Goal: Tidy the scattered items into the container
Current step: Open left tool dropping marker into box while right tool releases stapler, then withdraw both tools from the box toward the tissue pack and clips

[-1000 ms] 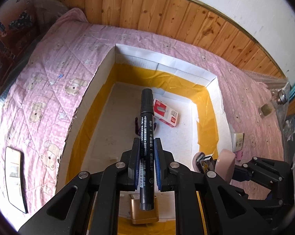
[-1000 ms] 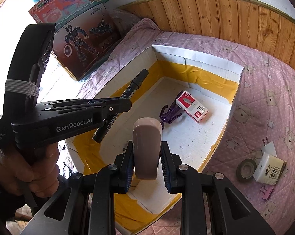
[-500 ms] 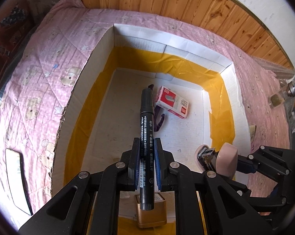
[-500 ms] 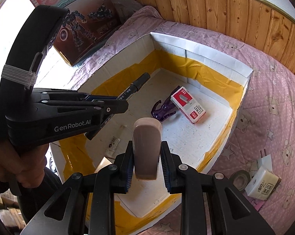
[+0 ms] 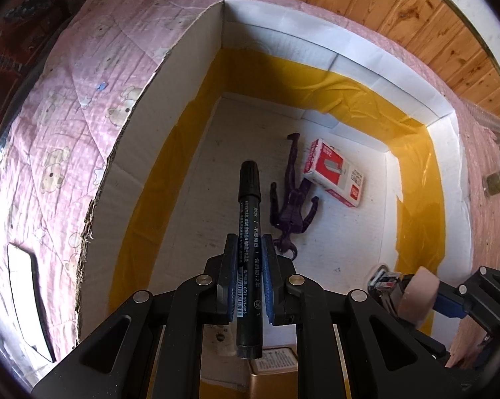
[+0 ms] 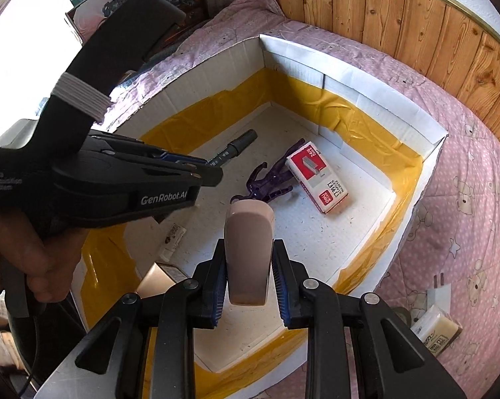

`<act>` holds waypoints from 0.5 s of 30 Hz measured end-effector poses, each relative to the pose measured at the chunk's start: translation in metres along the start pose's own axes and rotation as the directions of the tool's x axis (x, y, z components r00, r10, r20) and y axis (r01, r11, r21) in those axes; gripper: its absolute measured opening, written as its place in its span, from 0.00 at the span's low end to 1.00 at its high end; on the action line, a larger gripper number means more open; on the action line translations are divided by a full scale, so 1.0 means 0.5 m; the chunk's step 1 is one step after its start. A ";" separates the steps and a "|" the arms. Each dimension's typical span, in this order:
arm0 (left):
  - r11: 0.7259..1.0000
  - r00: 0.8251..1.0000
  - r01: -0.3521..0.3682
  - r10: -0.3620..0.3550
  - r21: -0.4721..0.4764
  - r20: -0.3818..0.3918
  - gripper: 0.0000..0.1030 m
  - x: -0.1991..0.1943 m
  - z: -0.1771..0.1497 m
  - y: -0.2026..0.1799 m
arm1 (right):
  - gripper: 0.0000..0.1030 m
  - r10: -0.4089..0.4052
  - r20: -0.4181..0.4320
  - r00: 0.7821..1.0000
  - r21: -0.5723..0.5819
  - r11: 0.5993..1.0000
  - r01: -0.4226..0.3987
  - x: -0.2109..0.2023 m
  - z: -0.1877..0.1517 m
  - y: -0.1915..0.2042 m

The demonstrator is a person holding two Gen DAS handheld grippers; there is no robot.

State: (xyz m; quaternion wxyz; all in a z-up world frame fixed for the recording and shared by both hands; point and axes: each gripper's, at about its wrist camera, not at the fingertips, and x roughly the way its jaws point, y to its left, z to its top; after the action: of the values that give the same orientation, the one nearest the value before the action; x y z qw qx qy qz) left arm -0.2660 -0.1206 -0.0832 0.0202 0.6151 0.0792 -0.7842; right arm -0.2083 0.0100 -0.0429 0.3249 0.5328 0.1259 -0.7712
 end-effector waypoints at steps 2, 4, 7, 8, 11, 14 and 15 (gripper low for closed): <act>1.000 1.000 -0.007 0.007 -0.018 0.001 0.30 -0.003 -0.001 0.007 | 0.29 0.007 0.005 1.000 0.017 1.000 -0.007 -0.003 0.000 -0.006; 1.000 1.000 -0.010 0.010 -0.029 0.005 0.30 -0.014 -0.005 0.012 | 0.30 0.010 0.014 1.000 0.029 1.000 -0.010 -0.011 -0.003 -0.010; 1.000 1.000 0.000 0.001 -0.024 0.023 0.30 -0.043 -0.015 0.010 | 0.30 0.017 0.038 0.999 0.042 0.999 -0.019 -0.032 -0.011 -0.009; 1.000 1.000 0.006 -0.006 -0.019 0.029 0.30 -0.056 -0.020 0.008 | 0.30 0.017 0.052 0.999 0.049 0.999 -0.020 -0.043 -0.014 -0.009; 1.000 0.998 0.014 -0.015 0.019 0.067 0.30 -0.100 -0.035 -0.014 | 0.30 0.038 0.092 0.995 0.074 0.996 -0.045 -0.074 -0.026 -0.009; 0.997 0.993 0.016 -0.024 0.071 0.117 0.31 -0.151 -0.062 -0.041 | 0.30 0.067 0.132 0.989 0.088 0.993 -0.079 -0.108 -0.048 -0.005; 0.996 0.991 0.014 -0.026 0.090 0.134 0.31 -0.167 -0.074 -0.050 | 0.30 0.080 0.155 0.985 0.094 0.991 -0.095 -0.123 -0.059 -0.004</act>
State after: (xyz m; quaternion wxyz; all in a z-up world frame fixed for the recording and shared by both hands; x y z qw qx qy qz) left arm -0.2134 -0.0959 -0.0082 -0.0099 0.5602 0.0488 -0.8268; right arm -0.1744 0.0500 0.0004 0.3396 0.4935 0.0382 -0.7998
